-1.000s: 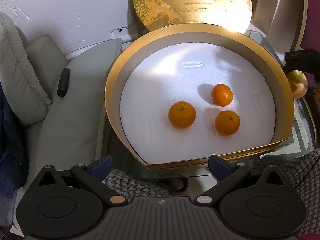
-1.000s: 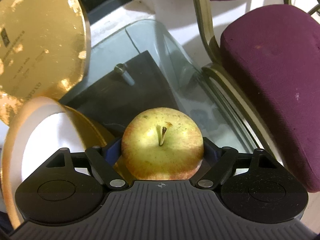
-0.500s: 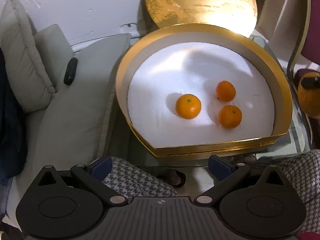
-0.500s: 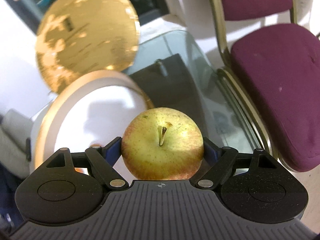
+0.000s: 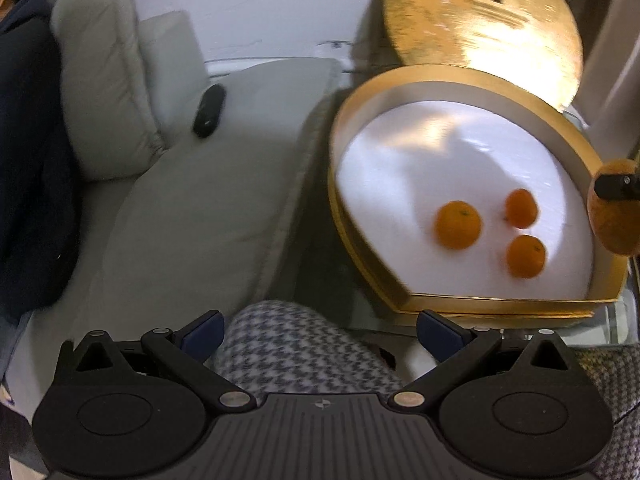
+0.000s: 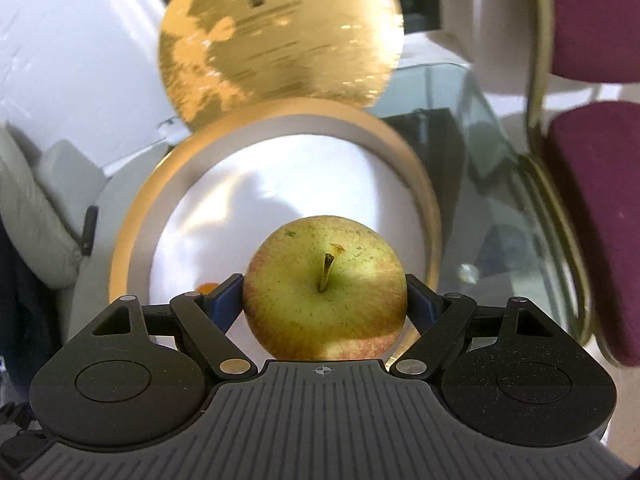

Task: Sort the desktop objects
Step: 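Carry the apple into the gold box and release it beside the mandarins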

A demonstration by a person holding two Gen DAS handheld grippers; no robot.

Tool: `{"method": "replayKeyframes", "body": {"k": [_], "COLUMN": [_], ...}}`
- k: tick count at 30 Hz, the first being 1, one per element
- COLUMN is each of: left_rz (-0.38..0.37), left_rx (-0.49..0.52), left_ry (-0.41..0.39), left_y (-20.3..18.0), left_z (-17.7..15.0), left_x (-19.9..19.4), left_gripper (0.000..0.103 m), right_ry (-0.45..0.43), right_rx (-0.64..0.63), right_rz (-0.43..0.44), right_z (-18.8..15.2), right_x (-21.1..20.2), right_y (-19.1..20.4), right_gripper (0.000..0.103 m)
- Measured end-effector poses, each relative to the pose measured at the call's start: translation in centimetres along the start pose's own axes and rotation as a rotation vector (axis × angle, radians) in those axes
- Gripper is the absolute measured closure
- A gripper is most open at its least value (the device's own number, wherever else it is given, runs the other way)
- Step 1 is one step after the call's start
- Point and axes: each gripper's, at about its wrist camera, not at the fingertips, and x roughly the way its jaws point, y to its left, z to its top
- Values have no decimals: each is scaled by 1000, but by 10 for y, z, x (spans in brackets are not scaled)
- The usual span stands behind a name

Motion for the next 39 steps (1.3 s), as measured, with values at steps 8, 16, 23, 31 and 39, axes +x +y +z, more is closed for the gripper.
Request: {"method": "replayKeyframes", "body": {"k": [8,16,23,31,39], "left_rz": [24,53,44,45,46], "left_rx": [-75,-130,-138,-144,-147], "left_ry": [21,53,71,85,89], "left_y": [32,56,56,57,58], "left_z": [-3,-5,-8,-10,-10], "left_x": [9,17,23,25,27], "left_gripper": [1,1,1,1,1], "right_ry": [0,13,39,115,143], "right_rx": [-117,-145,-191,-265,-277], "right_rz": [5,-7,-4,-13,-34], "right_z": [28,46,48,43,40], "right_x": [39,76,110,144,160], "right_y": [56,81,100,119,123], "right_gripper": [20,20,20,20,20]}}
